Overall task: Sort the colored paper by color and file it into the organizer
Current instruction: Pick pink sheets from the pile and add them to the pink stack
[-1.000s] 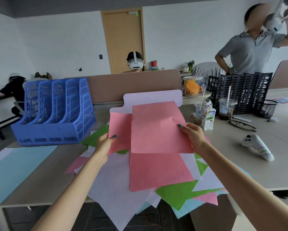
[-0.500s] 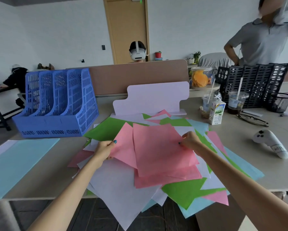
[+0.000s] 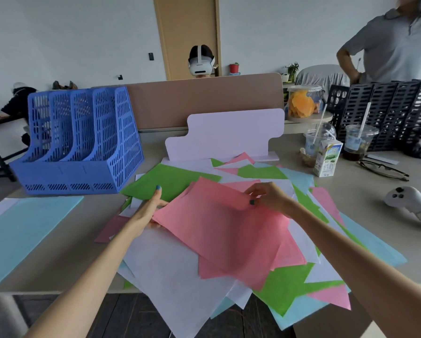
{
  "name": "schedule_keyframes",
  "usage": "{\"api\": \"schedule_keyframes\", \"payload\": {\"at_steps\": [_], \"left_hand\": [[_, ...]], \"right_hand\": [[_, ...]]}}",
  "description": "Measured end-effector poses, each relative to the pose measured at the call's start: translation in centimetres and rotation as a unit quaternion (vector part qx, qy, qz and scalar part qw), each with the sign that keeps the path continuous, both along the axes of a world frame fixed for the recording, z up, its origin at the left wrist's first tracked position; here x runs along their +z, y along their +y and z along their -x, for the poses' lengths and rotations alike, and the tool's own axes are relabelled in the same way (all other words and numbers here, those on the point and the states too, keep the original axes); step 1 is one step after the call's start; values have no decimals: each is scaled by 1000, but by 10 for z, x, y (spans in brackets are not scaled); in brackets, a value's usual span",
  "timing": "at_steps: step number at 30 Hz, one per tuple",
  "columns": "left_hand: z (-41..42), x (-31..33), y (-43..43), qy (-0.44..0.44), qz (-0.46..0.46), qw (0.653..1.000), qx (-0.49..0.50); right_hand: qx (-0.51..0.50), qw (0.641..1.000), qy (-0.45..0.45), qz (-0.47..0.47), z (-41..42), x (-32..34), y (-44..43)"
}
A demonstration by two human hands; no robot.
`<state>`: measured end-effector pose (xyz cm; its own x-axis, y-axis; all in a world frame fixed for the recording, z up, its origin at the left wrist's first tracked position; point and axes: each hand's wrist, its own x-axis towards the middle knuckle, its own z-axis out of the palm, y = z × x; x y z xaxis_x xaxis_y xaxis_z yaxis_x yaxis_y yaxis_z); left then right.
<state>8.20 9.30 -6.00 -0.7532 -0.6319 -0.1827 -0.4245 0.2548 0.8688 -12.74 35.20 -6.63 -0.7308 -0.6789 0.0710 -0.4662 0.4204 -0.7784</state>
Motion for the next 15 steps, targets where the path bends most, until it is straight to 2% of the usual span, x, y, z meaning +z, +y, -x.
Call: {"api": "schedule_keyframes", "payload": {"at_steps": [3, 6, 10, 15], "left_hand": [[2, -1, -4, -13, -5, 999, -29], [-1, -2, -7, -12, 30, 996, -78], [-4, 0, -7, 54, 27, 996, -69], [0, 9, 6, 110, -21, 991, -69]], "right_hand": [[15, 1000, 24, -2, -1, 1, -15], [9, 999, 43, -13, 0, -1, -28], [3, 1000, 30, 2, -5, -1, -35], [7, 992, -96, 77, -12, 5, -31]]}}
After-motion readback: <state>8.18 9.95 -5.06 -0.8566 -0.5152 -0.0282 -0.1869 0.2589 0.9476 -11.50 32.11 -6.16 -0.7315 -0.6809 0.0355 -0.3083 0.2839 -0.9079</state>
